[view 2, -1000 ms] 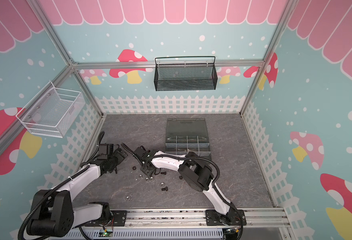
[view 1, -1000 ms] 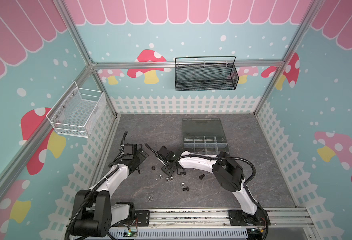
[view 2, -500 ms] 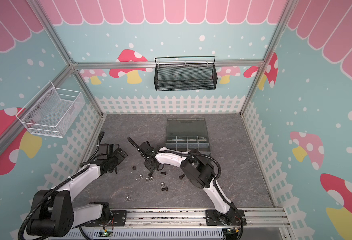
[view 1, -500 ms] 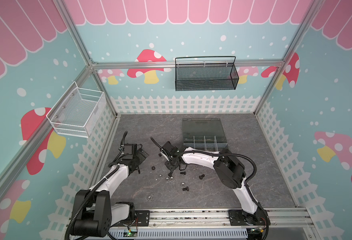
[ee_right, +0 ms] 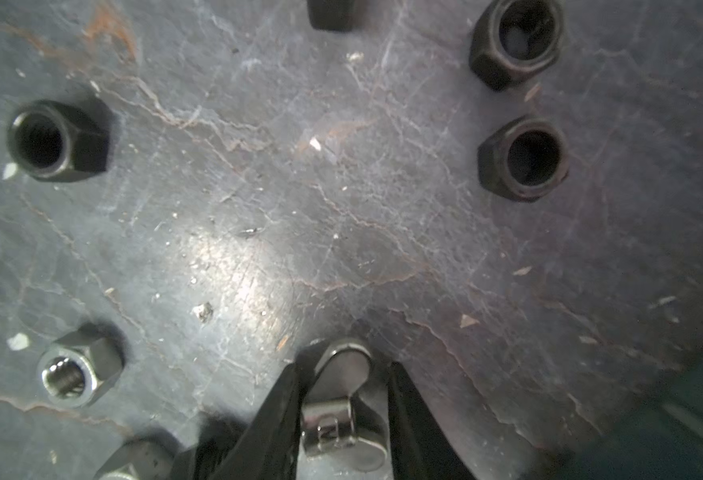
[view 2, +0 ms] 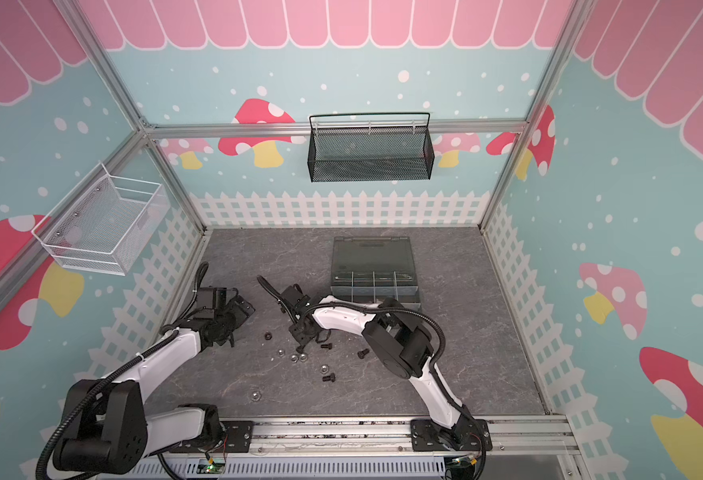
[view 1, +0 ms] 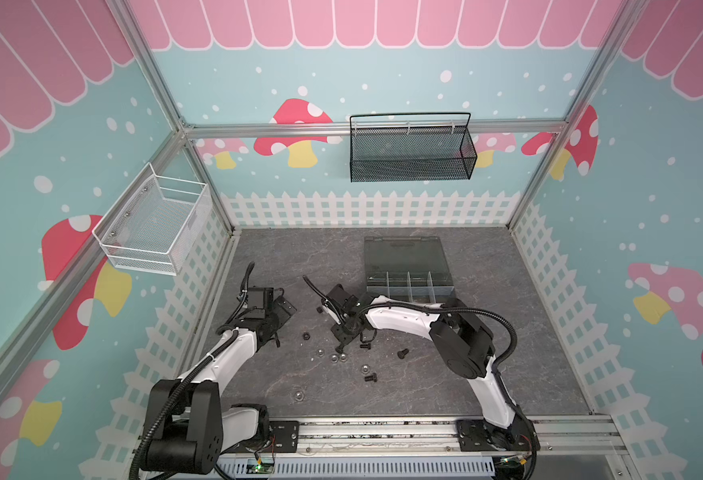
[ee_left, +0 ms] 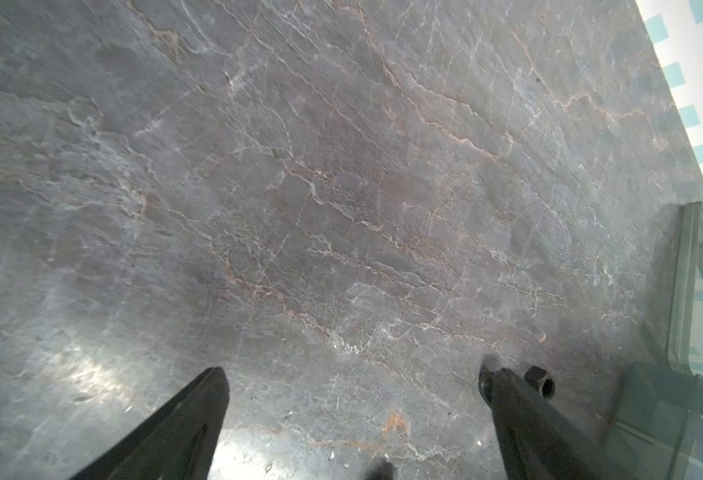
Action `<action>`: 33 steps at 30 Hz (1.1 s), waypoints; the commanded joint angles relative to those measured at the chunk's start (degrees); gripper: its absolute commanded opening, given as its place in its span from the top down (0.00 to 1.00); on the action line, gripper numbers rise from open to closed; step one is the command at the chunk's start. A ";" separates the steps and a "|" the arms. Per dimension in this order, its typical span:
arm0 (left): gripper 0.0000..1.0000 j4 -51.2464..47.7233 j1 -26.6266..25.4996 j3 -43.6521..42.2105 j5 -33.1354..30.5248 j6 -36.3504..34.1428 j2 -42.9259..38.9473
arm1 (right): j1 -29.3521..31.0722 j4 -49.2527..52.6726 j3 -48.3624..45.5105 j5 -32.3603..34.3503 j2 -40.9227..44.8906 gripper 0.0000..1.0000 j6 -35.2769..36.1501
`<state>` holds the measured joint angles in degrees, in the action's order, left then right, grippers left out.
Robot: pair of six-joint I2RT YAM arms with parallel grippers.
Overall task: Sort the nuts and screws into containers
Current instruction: 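Carry the wing nut with the right gripper into the box compartment nearest the robot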
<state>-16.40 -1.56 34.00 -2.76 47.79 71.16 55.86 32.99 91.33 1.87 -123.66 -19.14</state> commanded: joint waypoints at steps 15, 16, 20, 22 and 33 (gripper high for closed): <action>0.00 0.45 0.43 -0.94 -0.27 0.56 -0.71 | 0.09 1.72 -1.69 2.06 4.30 0.90 -1.16; 0.00 0.42 0.46 -0.95 -0.30 0.55 -0.67 | -0.01 1.70 -1.72 2.56 4.90 0.91 -1.25; 0.00 0.43 0.56 -1.00 -0.20 0.55 -0.67 | -1.02 1.64 -2.52 3.77 8.22 0.94 -1.93; 0.00 0.36 0.47 -1.04 -0.18 0.57 -0.83 | -2.02 1.35 -3.66 4.22 10.51 0.95 -2.51; 0.00 0.30 0.73 -0.89 0.06 0.55 -1.02 | -13.73 -0.69 -17.72 3.98 27.69 0.95 -6.26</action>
<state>-16.43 -1.19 33.61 -2.74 47.77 70.91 44.03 32.03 76.64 5.39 -98.35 -23.73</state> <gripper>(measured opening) 0.991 0.185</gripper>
